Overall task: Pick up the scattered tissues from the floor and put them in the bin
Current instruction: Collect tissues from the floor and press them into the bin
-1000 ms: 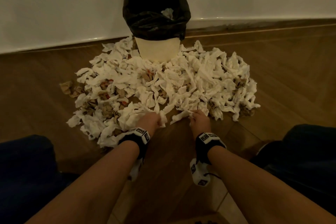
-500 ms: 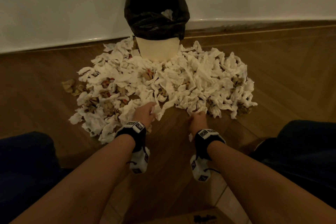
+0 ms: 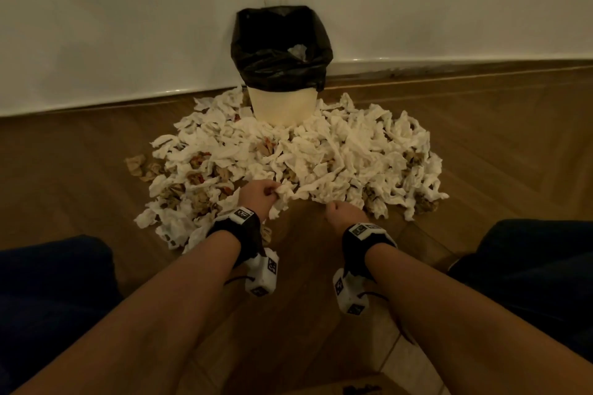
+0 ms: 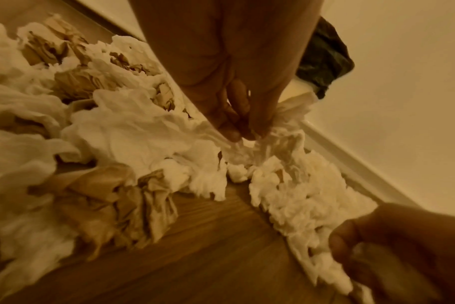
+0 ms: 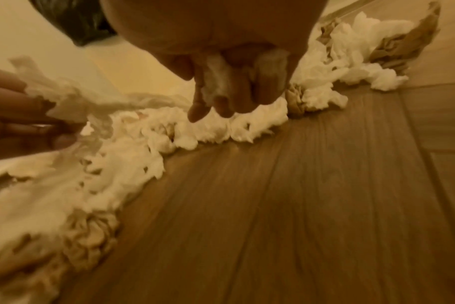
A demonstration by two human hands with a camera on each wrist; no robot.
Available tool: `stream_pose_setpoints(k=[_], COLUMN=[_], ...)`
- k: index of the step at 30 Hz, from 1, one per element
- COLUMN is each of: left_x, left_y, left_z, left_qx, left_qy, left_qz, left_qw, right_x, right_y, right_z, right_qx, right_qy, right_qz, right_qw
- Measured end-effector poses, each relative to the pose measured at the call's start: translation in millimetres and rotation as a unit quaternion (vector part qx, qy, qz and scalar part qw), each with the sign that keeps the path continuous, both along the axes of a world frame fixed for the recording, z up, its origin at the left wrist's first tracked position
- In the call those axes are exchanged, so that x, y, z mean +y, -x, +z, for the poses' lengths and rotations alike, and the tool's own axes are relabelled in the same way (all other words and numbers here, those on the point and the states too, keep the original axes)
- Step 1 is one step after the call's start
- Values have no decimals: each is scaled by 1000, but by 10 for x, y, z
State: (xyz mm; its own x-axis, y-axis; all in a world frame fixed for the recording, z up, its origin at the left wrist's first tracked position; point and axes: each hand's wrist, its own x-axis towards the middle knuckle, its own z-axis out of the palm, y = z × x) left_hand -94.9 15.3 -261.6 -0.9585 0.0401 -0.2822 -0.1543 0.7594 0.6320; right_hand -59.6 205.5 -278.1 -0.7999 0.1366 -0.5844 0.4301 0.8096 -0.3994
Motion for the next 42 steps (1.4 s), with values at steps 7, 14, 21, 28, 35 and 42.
stream_pose_setpoints(k=[7, 14, 21, 28, 35, 42], left_x=[10, 19, 39, -3, 11, 7], left_y=[113, 225, 206, 61, -2, -74], left_z=[455, 875, 1280, 1257, 1240, 1077], left_qx=[-41, -101, -152, -194, -165, -208], left_qy=[-232, -316, -545, -549, -457, -509], left_qz=[9, 77, 250, 260, 206, 270], left_qw=[972, 940, 786, 770, 849, 791], right_x=[71, 173, 173, 149, 132, 188], right_y=[231, 384, 341, 266, 226, 210], right_z=[309, 584, 781, 810, 832, 798], right_qx=[5, 73, 118, 111, 131, 107], right_qy=[-78, 5, 33, 83, 112, 175], right_qz=[56, -21, -84, -97, -196, -236], right_qw=[995, 997, 989, 986, 965, 950])
